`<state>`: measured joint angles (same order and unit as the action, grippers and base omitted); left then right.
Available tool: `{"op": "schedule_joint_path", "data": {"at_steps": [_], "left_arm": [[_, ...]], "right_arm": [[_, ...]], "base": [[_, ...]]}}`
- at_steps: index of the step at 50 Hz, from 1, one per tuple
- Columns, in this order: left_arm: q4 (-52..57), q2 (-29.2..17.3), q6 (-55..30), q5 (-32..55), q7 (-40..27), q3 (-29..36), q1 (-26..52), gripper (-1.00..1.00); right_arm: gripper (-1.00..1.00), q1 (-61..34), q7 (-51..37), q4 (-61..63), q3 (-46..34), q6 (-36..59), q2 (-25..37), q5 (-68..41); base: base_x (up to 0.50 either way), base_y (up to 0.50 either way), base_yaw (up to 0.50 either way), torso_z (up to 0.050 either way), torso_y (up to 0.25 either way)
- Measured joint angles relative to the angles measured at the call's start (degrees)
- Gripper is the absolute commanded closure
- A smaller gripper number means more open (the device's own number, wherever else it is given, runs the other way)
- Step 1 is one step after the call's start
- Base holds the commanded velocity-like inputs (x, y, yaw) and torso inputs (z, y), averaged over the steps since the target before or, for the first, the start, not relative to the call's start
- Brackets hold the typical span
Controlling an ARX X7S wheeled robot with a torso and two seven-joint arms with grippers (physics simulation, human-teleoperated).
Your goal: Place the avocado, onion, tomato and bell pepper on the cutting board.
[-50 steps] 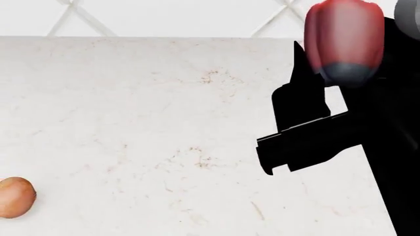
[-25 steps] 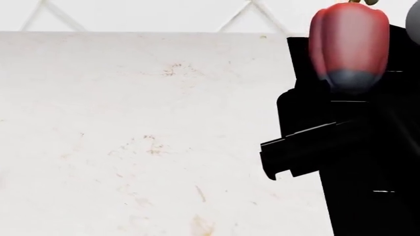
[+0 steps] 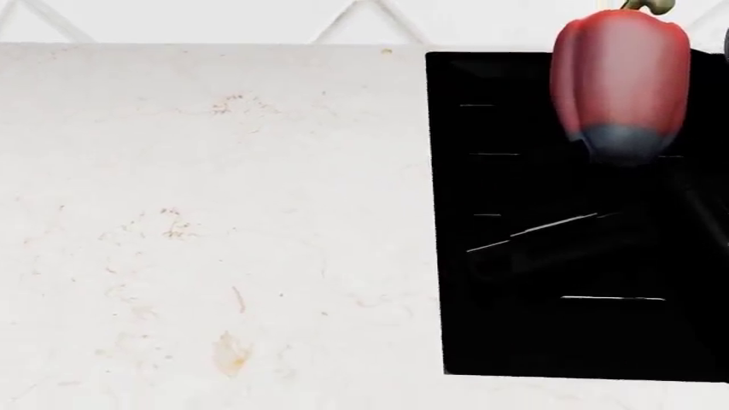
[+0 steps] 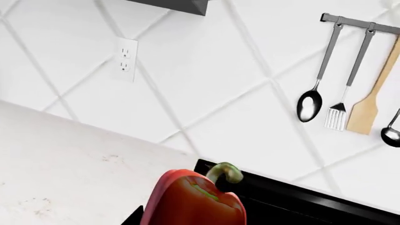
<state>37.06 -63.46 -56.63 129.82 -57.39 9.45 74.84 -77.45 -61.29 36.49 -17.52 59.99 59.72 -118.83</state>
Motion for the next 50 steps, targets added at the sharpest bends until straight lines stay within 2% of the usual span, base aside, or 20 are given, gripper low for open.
{"op": "schedule_joint_path", "data": {"at_steps": [20,50], "left_arm": [[0.7,-0.6,0.4,0.0,0.2,-0.6,-1.1,1.0],[1.5,-1.3,1.1,-0.7,0.9,-1.7,-3.1,1.0]], "right_arm": [[1.0,2.1,1.2,0.4,0.5,-0.7,0.1,1.5],[1.0,3.7,1.6,1.1,1.3,-1.7,1.2,2.1]], "base": [[-0.01,-0.4,0.0,0.0,0.0],[0.0,-0.5,0.0,0.0,0.0]]}}
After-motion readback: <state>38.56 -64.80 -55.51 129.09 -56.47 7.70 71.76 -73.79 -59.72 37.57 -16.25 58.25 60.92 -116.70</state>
